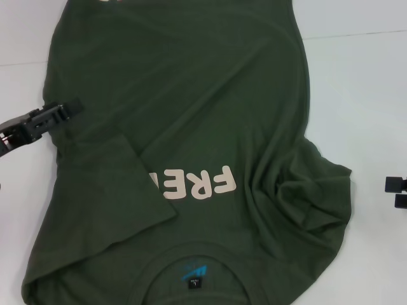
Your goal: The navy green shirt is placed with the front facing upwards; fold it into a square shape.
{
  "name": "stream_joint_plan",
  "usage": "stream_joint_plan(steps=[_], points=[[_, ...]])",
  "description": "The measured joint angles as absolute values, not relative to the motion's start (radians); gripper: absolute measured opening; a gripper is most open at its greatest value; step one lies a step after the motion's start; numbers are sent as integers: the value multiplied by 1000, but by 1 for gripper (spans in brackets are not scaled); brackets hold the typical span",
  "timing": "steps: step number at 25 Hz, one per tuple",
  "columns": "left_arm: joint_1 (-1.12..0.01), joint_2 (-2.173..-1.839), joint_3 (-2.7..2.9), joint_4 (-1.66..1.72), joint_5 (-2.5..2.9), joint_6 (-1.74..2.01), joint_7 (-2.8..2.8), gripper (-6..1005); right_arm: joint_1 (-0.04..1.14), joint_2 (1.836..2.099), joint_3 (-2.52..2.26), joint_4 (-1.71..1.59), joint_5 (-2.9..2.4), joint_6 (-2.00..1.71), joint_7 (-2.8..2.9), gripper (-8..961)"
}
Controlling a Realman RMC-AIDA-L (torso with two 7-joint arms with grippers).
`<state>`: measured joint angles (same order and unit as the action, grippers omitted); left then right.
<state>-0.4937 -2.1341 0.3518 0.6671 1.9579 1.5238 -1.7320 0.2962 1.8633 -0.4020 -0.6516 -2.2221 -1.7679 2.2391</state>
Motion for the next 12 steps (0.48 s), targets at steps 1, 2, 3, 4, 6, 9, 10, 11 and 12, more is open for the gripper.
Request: stream_joint_plan(steps=[1, 2, 3, 4, 6, 9, 10, 11, 12], points=[[-494, -2135, 352, 667, 1959, 1523, -1730, 891, 300, 1864, -403, -651, -2227, -1763, 2244, 945], [-494, -2136, 352, 665, 1960, 1522, -1729, 891, 305, 1866, -405, -651, -2231, -1754, 2247, 945], [-494, -2137, 352, 663, 1961, 1522, -1729, 891, 309, 1869, -408, -650, -2232, -1745, 2249, 945], [-494, -2137, 352, 660, 1961, 1522, -1729, 891, 315, 1873, -411, -648, -2232, -1735, 2250, 946], [-495, -2137, 353, 656, 1961, 1521, -1728, 891, 326, 1879, -415, -641, -2239, -1718, 2250, 946], [-495, -2137, 353, 654, 1961, 1518, -1727, 891, 347, 1887, -418, -625, -2263, -1687, 2247, 946], [-495, -2137, 353, 652, 1961, 1514, -1727, 891, 352, 1889, -418, -617, -2269, -1679, 2245, 946], [-495, -2137, 353, 649, 1961, 1510, -1726, 891, 357, 1890, -419, -606, -2270, -1673, 2242, 946], [-495, -2136, 353, 646, 1961, 1507, -1726, 891, 361, 1891, -419, -596, -2271, -1666, 2239, 946]])
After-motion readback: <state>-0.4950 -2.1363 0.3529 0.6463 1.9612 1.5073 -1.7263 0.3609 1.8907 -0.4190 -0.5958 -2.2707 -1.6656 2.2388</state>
